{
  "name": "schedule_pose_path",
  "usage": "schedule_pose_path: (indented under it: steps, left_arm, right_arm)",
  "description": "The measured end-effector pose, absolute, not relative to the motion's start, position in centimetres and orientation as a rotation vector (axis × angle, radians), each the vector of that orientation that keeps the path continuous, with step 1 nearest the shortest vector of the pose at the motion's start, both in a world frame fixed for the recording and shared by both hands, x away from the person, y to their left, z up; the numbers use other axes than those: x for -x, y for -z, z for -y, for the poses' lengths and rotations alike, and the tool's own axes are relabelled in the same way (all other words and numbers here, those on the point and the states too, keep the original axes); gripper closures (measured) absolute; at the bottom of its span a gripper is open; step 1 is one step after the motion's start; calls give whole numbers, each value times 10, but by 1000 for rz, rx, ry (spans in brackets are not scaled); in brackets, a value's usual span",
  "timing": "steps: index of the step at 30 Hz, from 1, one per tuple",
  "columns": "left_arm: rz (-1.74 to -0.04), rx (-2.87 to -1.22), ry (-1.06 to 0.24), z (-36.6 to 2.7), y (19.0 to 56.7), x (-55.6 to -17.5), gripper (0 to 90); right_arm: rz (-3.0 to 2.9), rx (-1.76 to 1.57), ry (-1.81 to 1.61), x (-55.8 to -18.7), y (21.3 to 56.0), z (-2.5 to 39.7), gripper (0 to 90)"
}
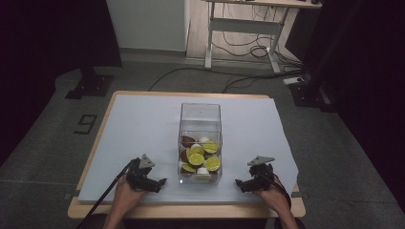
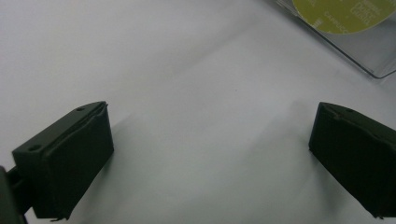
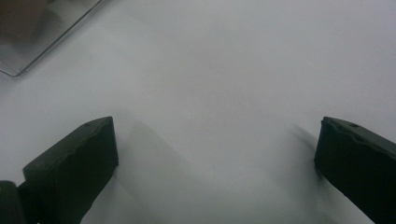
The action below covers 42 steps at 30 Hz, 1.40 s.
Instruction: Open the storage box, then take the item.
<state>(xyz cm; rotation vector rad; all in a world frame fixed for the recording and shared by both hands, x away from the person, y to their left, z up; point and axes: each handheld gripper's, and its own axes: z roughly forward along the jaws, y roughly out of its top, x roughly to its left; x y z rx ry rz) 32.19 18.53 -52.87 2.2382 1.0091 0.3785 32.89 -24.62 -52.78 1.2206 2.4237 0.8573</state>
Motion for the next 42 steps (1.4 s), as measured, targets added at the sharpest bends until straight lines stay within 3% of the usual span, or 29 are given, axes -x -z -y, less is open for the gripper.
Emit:
schedule_pose_path:
  steps: [22, 42]
  left_arm:
    - [-1011, -2237, -377, -185, 529, -322, 0]
    - [-1010, -2237, -374, -186, 529, -322, 0]
  right_arm:
    - [-2448, -1199, -884, -327, 526, 248, 0]
    - [-2452, -1113, -978, -322, 504, 240, 0]
